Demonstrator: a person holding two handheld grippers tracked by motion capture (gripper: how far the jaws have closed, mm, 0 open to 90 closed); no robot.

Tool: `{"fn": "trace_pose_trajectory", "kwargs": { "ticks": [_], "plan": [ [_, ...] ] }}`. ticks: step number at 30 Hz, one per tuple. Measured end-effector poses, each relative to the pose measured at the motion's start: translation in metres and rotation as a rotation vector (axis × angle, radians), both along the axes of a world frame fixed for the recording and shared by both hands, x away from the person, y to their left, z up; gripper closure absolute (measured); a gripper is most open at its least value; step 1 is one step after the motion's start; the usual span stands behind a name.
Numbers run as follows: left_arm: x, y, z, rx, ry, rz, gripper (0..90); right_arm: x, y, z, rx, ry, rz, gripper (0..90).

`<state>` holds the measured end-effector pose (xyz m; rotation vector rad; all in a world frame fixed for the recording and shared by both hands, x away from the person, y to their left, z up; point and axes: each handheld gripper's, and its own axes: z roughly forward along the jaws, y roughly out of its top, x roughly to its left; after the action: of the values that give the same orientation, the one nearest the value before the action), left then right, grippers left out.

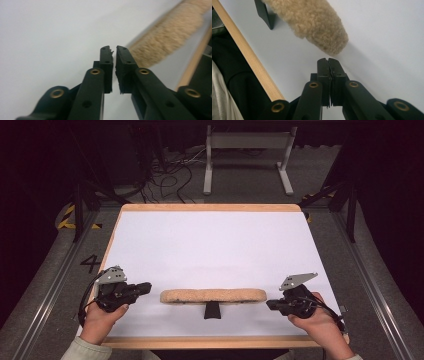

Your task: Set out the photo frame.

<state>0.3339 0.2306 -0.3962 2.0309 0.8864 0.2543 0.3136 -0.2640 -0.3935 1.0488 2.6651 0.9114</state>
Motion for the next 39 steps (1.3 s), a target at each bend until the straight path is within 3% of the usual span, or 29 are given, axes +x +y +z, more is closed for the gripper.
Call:
{"fn": "trace_pose_trajectory", "kwargs": {
  "ticks": [1,8,15,17,23,39],
  "plan": [
    [0.001,-0.001,-0.001,0.000,-0.008,0.014,89.8,0.000,0.001,-0.001,-0.002,-0.003,0.003,89.6],
    [0.005,-0.012,-0.009,0.006,-0.049,0.034,90.0,-0.001,0.004,-0.004,-0.014,-0.019,0.009,90.0],
    [0.011,-0.024,-0.019,0.019,-0.035,0.039,90.0,-0.001,0.009,-0.009,-0.019,-0.009,0.021,90.0],
    [0.013,-0.026,-0.023,0.006,-0.012,0.026,90.0,-0.001,0.010,-0.010,-0.020,-0.005,0.024,90.0],
    [0.012,-0.030,-0.024,0.008,-0.008,-0.008,90.0,0.002,0.012,-0.016,-0.022,0.014,0.028,90.0],
    [0.010,-0.031,-0.026,0.002,0.013,-0.098,90.0,0.008,0.015,-0.019,0.013,0.004,-0.002,90.0]
  ]
}}
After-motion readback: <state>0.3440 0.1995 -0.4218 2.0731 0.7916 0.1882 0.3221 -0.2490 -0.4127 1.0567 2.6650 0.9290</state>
